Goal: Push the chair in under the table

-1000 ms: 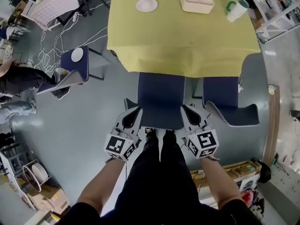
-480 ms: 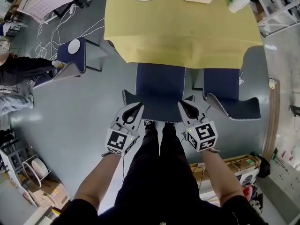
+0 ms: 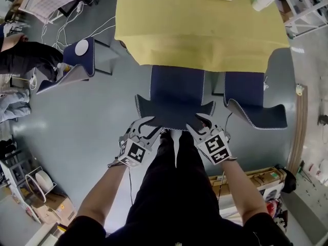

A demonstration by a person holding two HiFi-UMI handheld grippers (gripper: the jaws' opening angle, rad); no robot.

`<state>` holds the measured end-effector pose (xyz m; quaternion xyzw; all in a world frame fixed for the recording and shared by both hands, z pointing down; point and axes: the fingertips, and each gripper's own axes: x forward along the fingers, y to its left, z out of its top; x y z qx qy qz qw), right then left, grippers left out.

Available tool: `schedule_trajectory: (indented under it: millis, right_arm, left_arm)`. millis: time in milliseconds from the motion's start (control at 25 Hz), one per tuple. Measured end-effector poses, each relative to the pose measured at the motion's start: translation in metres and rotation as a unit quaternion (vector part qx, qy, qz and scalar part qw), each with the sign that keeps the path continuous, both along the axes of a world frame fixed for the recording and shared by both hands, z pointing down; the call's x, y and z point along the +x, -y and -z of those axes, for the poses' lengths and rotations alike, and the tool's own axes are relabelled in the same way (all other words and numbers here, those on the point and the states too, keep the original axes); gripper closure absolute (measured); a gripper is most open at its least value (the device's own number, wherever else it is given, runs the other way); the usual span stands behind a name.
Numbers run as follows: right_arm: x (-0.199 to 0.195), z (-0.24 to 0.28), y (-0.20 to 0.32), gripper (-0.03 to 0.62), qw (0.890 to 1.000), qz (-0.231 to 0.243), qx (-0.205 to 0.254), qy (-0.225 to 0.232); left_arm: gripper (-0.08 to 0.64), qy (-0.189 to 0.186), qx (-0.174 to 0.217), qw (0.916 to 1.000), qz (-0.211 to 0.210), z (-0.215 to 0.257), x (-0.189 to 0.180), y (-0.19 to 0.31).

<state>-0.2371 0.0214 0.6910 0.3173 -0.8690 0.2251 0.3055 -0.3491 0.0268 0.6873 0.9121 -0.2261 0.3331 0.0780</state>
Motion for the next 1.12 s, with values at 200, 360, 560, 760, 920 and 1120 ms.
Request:
schedule_trajectory:
  millis: [200, 360, 560, 760, 920, 1120]
  right_arm:
    - [0.000, -0.030, -0.021, 0.407, 0.996, 0.059, -0.025, -0.057]
    - [0.002, -0.051, -0.039, 0.392, 0.989, 0.106, -0.041, -0.097]
    - [0.009, -0.077, -0.055, 0.382, 0.980, 0.135, -0.061, -0.133]
    - [0.018, -0.103, -0.066, 0.382, 0.970, 0.153, -0.073, -0.172]
    - [0.020, -0.114, -0.068, 0.383, 0.967, 0.152, -0.072, -0.191]
    - [0.020, -0.124, -0.066, 0.385, 0.963, 0.152, -0.057, -0.215]
  left_arm:
    - [0.374, 0.058, -0.030, 0.9964, -0.054, -0.036, -0.010, -0.021]
    - [0.360, 0.100, -0.045, 0.9901, -0.087, -0.059, -0.018, -0.033]
    - [0.351, 0.136, -0.060, 0.9832, -0.106, -0.088, -0.028, -0.038]
    - [0.351, 0.144, -0.079, 0.9824, -0.089, -0.105, -0.039, -0.037]
    - [0.351, 0.130, -0.085, 0.9856, -0.065, -0.109, -0.039, -0.033]
    - [0.351, 0.139, -0.079, 0.9853, -0.061, -0.120, -0.036, -0.031]
